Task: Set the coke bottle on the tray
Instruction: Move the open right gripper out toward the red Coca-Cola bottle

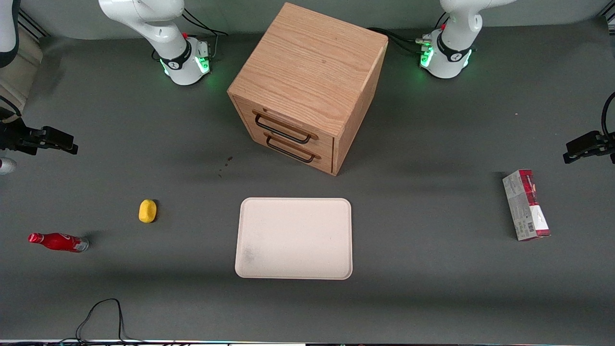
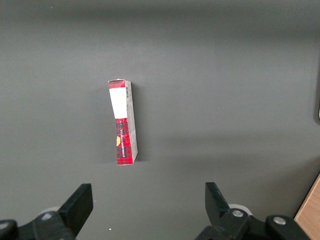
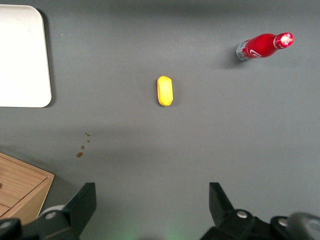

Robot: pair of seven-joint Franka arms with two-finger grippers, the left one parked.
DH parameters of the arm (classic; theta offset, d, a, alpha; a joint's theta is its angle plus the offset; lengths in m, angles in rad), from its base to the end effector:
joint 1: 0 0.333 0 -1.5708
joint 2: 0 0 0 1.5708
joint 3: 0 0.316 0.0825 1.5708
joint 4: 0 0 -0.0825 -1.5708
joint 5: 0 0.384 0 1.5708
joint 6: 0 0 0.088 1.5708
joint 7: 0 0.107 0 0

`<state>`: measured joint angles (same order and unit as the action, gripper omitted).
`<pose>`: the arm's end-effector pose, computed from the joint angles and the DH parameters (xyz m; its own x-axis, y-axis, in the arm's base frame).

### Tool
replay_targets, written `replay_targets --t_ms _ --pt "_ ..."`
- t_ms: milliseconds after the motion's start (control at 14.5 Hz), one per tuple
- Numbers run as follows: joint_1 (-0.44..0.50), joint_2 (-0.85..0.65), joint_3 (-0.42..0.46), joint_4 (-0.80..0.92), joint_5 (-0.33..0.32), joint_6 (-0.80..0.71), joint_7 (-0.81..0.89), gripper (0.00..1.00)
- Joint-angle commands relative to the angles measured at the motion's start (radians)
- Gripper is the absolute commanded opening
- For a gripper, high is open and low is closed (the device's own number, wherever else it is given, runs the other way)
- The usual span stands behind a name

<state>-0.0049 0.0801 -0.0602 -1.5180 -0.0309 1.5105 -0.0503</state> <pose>0.5705 -0.0393 0.5992 0.9959 -0.0167 -0.0890 -0.0139 -0.9994 0.0313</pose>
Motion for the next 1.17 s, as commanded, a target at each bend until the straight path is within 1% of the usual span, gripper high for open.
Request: replay_targets --t_ms 0,345,483,552,759,966,1103 --pt "0.006 -0.014 -0.009 -0.004 0.02 -0.009 0.009 1.0" --pt "0.008 -0.006 -0.006 0.004 0.019 -0.009 0.018 1.0" --pt "-0.009 0.0 -0.007 0.007 0.016 -0.007 0.006 1.0" --pt "-0.03 0.013 -0.009 0.025 0.012 -0.007 0.006 1.0" --pt "-0.13 0.117 -0.007 0.155 0.017 -0.009 0.003 1.0" --pt "-0.216 0.226 -0.007 0.272 0.014 -0.01 -0.091 1.0" --pt "-0.279 0.321 -0.006 0.397 0.017 -0.044 -0.124 1.0"
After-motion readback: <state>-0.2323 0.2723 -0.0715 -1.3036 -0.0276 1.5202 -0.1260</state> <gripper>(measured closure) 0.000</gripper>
